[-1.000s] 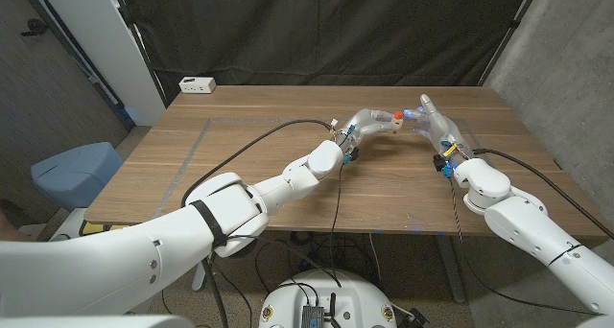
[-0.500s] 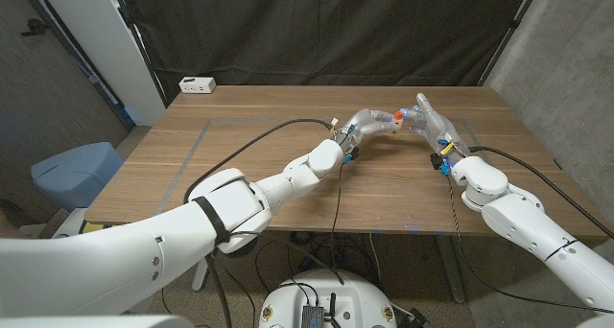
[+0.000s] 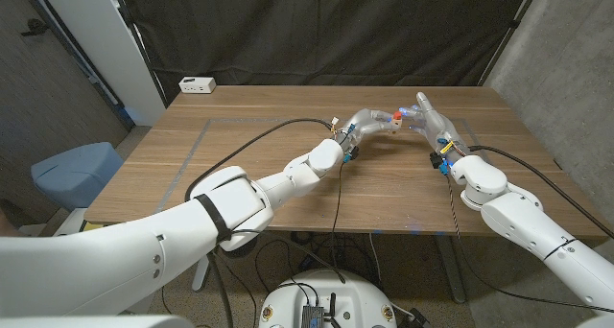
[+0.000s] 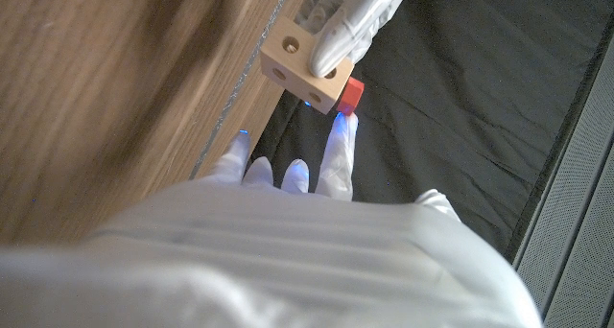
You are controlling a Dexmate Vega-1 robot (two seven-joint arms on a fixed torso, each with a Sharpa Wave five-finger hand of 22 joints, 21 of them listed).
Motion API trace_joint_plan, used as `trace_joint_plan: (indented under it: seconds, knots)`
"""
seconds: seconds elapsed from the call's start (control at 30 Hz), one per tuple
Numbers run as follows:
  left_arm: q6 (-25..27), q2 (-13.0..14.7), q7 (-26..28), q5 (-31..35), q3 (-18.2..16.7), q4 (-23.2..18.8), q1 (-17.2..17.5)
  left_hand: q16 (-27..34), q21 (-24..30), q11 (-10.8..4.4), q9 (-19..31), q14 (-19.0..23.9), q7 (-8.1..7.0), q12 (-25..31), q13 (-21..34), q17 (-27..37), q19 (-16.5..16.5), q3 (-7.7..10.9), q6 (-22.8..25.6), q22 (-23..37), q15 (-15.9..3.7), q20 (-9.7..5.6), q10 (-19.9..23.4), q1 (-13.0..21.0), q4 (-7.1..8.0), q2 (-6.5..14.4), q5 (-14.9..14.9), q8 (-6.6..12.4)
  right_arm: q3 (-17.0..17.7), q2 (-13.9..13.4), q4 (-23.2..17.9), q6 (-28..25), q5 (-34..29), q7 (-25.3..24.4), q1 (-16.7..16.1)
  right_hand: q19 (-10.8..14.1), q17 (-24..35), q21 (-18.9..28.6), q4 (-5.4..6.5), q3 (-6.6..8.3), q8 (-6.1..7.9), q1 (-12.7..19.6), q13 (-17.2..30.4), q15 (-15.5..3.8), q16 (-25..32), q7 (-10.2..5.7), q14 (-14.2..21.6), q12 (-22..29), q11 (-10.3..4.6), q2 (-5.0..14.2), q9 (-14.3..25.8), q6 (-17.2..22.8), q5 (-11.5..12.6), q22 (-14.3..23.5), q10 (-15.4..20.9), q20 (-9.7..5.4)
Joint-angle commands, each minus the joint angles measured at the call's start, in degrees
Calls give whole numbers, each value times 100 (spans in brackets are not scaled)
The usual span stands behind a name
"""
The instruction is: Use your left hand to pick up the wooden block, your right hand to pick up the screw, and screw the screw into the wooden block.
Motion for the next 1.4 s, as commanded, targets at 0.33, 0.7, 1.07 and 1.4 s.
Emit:
trace_joint_plan:
  seconds: [0.33, 0.7, 1.07, 1.4]
  knots:
    - [17, -25, 11, -52, 45, 61, -46, 15, 27, -50, 28, 72, 87, 104, 47, 11, 50, 339, 452, 24, -504, -8, 83, 26, 287, 514, 50, 43, 2, -7, -55, -115, 35, -111, -33, 81, 7, 44, -3, -48, 69, -2, 5, 0, 45, 32, 92, 47, 6, 31, 23, 217, 45, 25, 164, -2]
    - [19, -46, 23, -53, 77, 80, -62, 13, 28, -49, 28, 67, 80, 106, 48, 10, 54, 340, 450, 24, -507, -15, 81, 27, 284, 509, 51, 43, 62, -45, -122, -178, 64, -190, -121, 112, 4, 51, -7, -47, 74, 12, 4, -17, 50, 50, 120, 42, -1, 39, 23, 297, 53, 25, 197, 2]
    - [53, -64, 12, -79, 83, 95, -73, 14, 29, -49, 28, 69, 85, 109, 49, 12, 56, 343, 445, 24, -503, -15, 83, 23, 288, 515, 53, 41, 92, -49, -158, -187, 58, -245, -166, 141, 2, 54, -12, -45, 86, 26, 4, -34, 57, 57, 155, 50, 1, 47, 23, 391, 59, 24, 262, 3]
    - [106, -94, -26, -123, 88, 119, -74, 13, 27, -48, 28, 70, 85, 115, 54, 11, 54, 348, 449, 24, -504, -19, 88, 20, 291, 520, 57, 43, 144, -47, -257, -150, 13, -341, -264, 215, -2, 67, -20, -43, 139, 54, 3, -86, 88, 100, 283, 88, -14, 59, 22, 663, 69, 25, 472, -5]
